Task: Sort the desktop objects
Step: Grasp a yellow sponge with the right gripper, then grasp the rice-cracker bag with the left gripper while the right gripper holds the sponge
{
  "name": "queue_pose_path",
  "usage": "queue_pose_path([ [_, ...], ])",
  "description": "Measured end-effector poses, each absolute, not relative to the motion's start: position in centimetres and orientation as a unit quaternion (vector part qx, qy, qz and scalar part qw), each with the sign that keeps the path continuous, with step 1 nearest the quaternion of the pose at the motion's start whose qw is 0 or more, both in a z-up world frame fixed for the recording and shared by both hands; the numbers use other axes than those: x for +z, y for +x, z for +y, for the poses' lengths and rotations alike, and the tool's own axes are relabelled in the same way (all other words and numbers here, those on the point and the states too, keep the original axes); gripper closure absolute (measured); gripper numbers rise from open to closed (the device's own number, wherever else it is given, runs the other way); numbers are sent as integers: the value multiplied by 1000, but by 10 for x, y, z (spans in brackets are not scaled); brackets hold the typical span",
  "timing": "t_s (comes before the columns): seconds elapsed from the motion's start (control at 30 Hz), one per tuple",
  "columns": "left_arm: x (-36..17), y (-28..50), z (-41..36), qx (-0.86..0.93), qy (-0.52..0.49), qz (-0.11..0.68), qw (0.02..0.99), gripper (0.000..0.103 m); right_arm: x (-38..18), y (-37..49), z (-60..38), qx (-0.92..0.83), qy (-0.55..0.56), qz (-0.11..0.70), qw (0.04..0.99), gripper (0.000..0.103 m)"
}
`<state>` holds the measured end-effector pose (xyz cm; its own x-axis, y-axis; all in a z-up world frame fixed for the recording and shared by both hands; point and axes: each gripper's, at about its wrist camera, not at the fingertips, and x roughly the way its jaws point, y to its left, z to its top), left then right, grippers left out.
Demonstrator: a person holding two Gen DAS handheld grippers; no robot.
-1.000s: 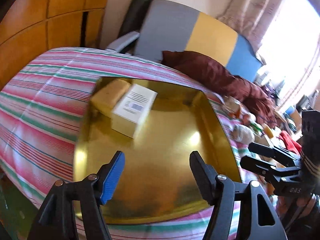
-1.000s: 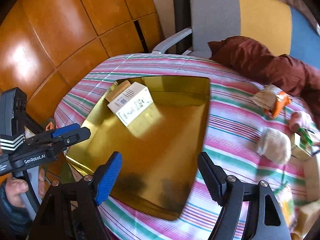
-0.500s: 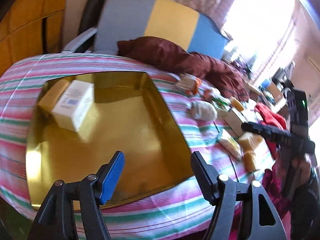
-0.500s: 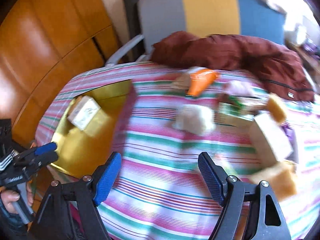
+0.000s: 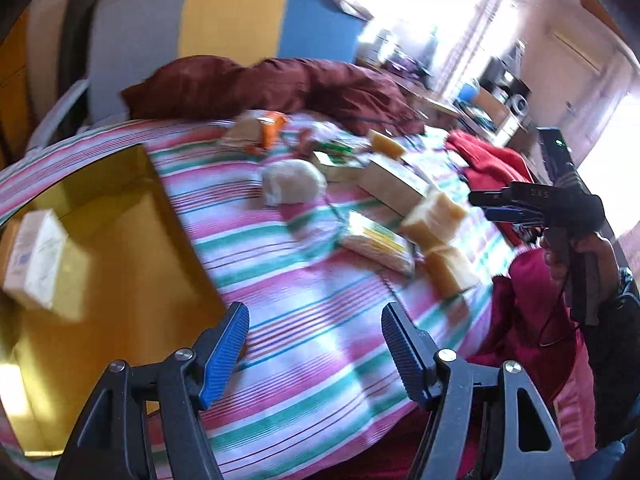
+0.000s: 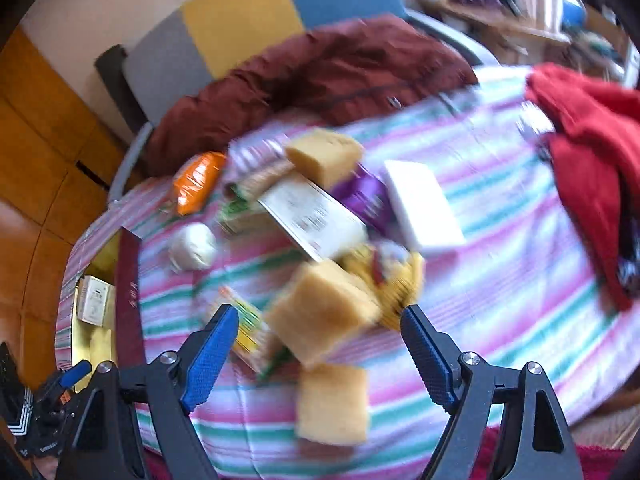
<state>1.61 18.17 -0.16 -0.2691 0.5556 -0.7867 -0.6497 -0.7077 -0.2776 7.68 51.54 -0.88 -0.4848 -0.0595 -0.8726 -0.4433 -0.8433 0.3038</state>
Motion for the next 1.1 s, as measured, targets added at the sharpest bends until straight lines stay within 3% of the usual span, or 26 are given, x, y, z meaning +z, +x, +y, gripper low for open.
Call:
queue_pose_path([
  [0.13, -10, 23, 209, 778, -481, 75, 397, 33, -31, 81, 505, 793, -544, 254, 100, 18],
  [0.37, -24, 29, 234, 755, -499, 100, 414, 33, -49, 69, 481, 770, -604, 173, 111, 14],
  [0.47, -26, 24, 239, 749, -507, 91, 417, 33, -59, 65, 476, 756, -629, 142, 110, 28],
  [0.5, -27, 22, 241, 747, -510, 88, 417, 33, -63, 65, 475, 751, -637, 136, 109, 37],
  [0.63, -32, 12, 252, 732, -531, 64, 422, 33, -72, 60, 465, 743, -656, 97, 92, 48],
  [1.1, -75, -47, 310, 667, -656, -61, 348, 33, -62, 77, 463, 767, -634, 89, 48, 50],
])
